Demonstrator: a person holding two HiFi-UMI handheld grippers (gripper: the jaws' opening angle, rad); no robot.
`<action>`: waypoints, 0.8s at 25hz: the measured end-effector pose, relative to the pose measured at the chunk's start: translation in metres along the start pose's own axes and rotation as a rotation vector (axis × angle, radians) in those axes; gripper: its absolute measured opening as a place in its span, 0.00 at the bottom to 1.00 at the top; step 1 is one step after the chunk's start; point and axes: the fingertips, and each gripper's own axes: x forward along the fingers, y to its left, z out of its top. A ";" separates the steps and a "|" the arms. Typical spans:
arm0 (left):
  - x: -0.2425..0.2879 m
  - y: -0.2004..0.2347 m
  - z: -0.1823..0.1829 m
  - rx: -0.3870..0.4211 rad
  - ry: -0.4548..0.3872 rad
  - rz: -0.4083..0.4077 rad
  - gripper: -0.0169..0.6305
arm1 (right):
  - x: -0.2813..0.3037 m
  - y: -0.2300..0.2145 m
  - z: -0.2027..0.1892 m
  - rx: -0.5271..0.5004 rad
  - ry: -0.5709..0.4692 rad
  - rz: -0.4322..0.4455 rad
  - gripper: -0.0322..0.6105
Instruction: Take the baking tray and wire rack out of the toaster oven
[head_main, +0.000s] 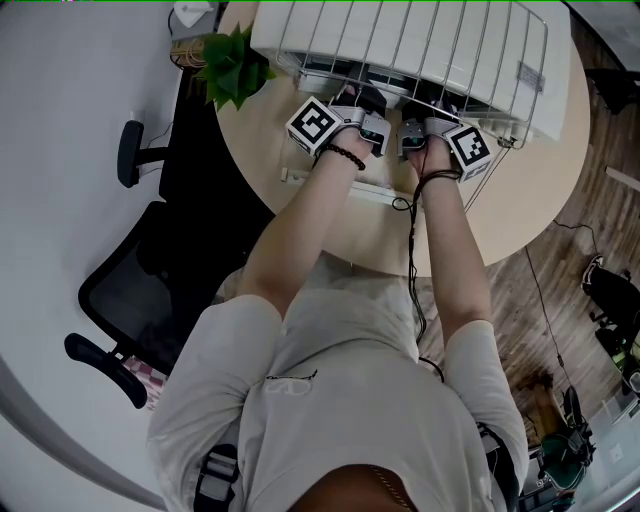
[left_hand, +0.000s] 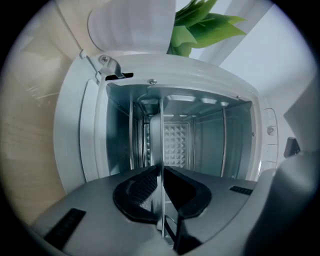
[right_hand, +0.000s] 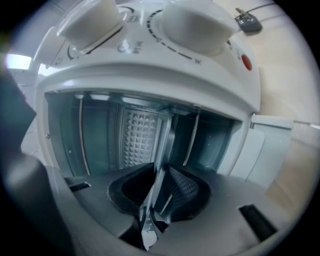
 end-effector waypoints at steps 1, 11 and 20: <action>-0.001 -0.001 0.000 0.008 0.000 -0.002 0.08 | 0.000 0.001 0.000 0.004 -0.004 0.003 0.18; -0.018 -0.015 -0.006 -0.013 -0.001 -0.057 0.03 | -0.017 0.004 -0.007 0.061 -0.030 0.019 0.16; -0.067 -0.023 -0.018 -0.056 0.014 -0.050 0.03 | -0.065 0.003 -0.030 0.098 -0.027 -0.017 0.16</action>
